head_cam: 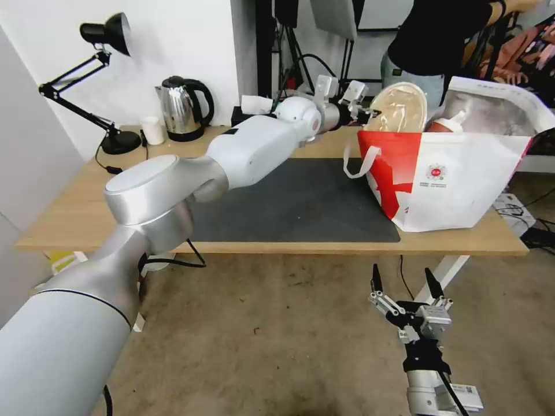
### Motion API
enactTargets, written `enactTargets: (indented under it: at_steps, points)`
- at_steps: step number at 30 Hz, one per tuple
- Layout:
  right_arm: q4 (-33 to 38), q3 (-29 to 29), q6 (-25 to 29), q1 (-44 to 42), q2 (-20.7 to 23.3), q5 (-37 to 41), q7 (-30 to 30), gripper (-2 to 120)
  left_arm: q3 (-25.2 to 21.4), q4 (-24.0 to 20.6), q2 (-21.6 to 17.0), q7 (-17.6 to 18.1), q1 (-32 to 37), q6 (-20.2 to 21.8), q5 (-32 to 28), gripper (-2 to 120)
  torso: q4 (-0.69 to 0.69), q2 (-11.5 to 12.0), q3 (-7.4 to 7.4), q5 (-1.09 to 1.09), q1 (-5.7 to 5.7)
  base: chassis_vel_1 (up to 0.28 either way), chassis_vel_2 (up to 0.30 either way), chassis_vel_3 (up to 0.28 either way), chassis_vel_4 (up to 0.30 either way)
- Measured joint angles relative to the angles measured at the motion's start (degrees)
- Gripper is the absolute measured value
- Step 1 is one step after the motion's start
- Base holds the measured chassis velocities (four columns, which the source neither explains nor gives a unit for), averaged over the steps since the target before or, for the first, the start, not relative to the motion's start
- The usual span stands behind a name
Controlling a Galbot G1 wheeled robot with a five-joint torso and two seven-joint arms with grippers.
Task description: Pick up the trash from the table and place it into the takeout bag.
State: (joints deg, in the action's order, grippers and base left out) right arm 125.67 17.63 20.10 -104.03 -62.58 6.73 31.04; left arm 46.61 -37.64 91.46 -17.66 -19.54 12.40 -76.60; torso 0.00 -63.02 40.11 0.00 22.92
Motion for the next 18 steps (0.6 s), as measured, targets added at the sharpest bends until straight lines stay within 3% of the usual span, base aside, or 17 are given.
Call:
enactTargets:
  at_steps: [3,7,14,16,18]
  points:
    - [0.0,0.0,0.0,0.0,0.0,0.0,0.0,100,-0.53,-0.07,-0.02,-0.02,0.01,-0.07,-0.22,6,0.0,0.0,0.0,0.0,0.0,0.0,0.0,0.0,0.0]
    - [0.0,0.0,0.0,0.0,0.0,0.0,0.0,100,-0.62,-0.02,-0.04,-0.18,-0.2,-0.07,-0.27,0,0.0,0.0,0.0,0.0,0.0,0.0,0.0,0.0,0.0]
    - [0.0,0.0,0.0,0.0,0.0,0.0,0.0,100,-0.54,-0.7,-0.07,-1.36,-0.19,-0.12,-0.15,1,0.0,0.0,0.0,0.0,0.0,0.0,0.0,0.0,0.0]
    - [0.0,0.0,0.0,0.0,0.0,0.0,0.0,100,-0.22,-0.8,-0.07,-2.38,-0.02,-0.51,-0.07,12,0.0,0.0,0.0,0.0,0.0,0.0,0.0,0.0,0.0]
    - [0.0,0.0,0.0,0.0,0.0,0.0,0.0,100,-0.11,-0.87,-0.08,-2.89,0.09,-0.74,-0.06,15,0.0,0.0,0.0,0.0,-0.01,0.0,0.0,0.0,0.0]
